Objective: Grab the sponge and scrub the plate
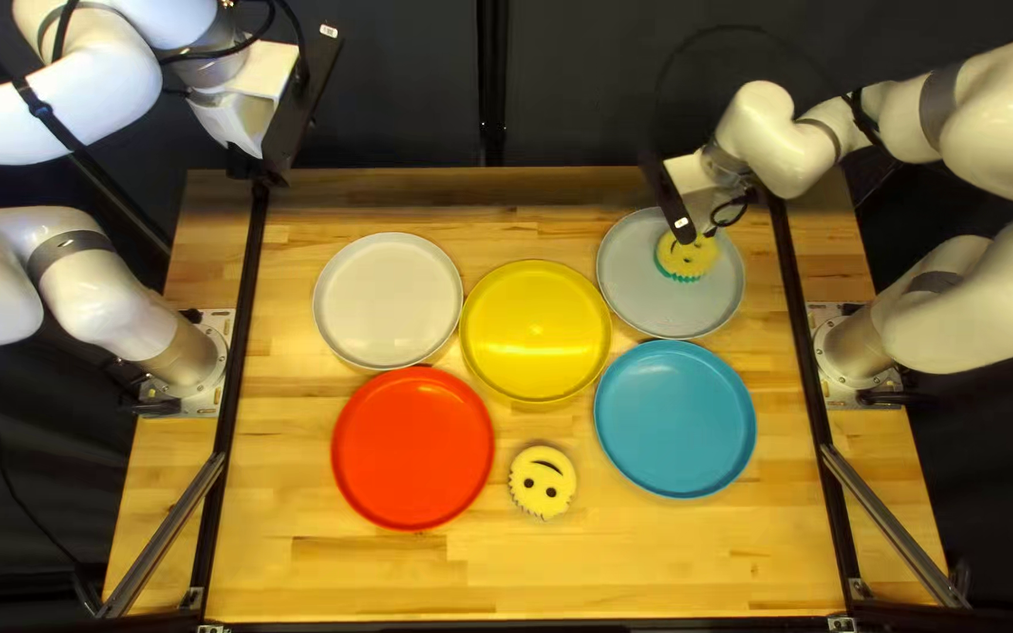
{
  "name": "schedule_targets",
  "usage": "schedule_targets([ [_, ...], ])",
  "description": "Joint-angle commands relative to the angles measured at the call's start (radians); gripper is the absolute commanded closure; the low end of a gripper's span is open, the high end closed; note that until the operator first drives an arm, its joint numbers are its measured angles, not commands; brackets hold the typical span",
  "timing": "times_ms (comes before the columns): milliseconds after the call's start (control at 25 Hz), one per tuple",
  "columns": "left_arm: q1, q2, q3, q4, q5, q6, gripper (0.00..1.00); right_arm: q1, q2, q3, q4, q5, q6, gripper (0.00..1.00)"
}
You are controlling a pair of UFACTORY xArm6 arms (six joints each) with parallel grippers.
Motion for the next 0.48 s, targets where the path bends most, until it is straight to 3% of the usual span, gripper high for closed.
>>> schedule_targets([
  [40,0.000,0.000,0.000,0.000,0.000,0.000,0.00,-0.003,-0.014,0.013,-0.005,0.003,0.003,1.00],
  [200,0.000,0.000,0.000,0.000,0.000,0.000,0.00,-0.003,-0.021,0.017,-0.009,0.008,0.010,1.00],
  [480,0.000,0.000,0.000,0.000,0.000,0.000,0.00,0.053,0.058,-0.044,0.011,-0.017,0.023,1.00],
])
